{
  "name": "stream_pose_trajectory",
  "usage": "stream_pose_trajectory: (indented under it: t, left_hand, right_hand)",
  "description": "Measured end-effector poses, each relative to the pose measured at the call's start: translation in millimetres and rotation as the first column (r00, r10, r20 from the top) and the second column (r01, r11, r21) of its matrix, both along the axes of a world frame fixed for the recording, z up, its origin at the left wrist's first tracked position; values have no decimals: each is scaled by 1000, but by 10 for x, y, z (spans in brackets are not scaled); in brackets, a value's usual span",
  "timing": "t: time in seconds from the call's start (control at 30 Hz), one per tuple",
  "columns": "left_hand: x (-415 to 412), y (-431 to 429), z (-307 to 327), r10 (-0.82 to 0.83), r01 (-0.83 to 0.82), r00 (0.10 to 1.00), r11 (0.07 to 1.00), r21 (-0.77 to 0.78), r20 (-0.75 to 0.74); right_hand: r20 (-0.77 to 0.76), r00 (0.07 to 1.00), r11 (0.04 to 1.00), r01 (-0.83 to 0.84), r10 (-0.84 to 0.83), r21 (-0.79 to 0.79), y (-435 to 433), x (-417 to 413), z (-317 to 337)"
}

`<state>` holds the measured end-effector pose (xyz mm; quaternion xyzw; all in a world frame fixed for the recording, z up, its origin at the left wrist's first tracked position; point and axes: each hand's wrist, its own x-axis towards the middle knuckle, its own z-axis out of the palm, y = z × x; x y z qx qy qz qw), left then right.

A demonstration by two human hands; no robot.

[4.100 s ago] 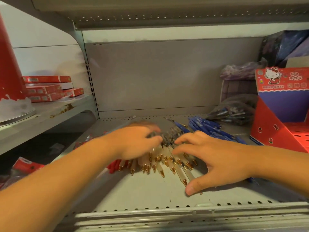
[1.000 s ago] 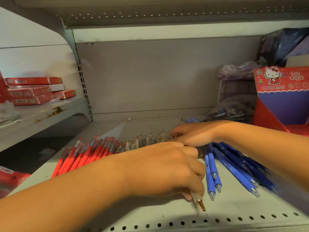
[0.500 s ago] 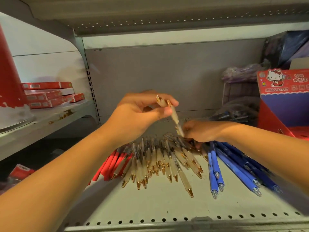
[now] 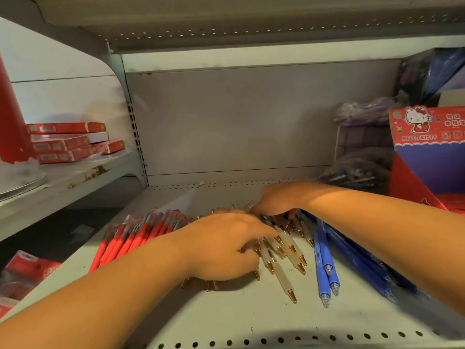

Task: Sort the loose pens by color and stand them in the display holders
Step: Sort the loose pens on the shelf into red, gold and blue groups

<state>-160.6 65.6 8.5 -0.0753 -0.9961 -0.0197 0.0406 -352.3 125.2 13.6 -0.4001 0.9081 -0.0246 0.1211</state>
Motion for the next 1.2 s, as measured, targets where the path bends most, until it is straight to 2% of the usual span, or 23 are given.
stream_pose_trajectory:
  t: [0.1, 0.2, 0.33, 0.67, 0.83, 1.0, 1.1, 1.2]
  left_hand:
    - [43, 74, -72, -52, 44, 997, 992, -118, -62]
    - [41, 172, -141, -108, 96, 992, 983, -158, -71]
    - [-28, 274, -209, -64, 45, 994, 980, -195, -89]
    - [-63, 419, -283, 53, -79, 983, 986, -148, -176]
    - [-74, 343, -275, 65, -85, 986, 989, -121, -156]
    - [-70, 326, -238, 32, -65, 984, 980, -188, -175]
    - [-47, 302, -216, 27, -53, 981, 990, -128, -194]
    - [-17, 253, -185, 50, -57, 963, 998, -21, -264]
  right_hand:
    - [-9, 1000, 999, 10, -9, 46, -103, 0, -1]
    - [-37, 999, 997, 28, -25, 77, -172, -10, 26]
    - [6, 1000, 996, 22, -23, 92, -222, 0, 50]
    - [-12, 999, 999, -50, 50, -5, -86, -2, 28]
    - [5, 1000, 978, -19, 21, -206, -71, -44, -1]
    - [118, 992, 866, 96, -43, -491, -90, -100, 35]
    - [137, 990, 830, 111, -42, -546, -39, -88, 119]
    - [224, 973, 809, 173, -53, -562, 6, -43, 153]
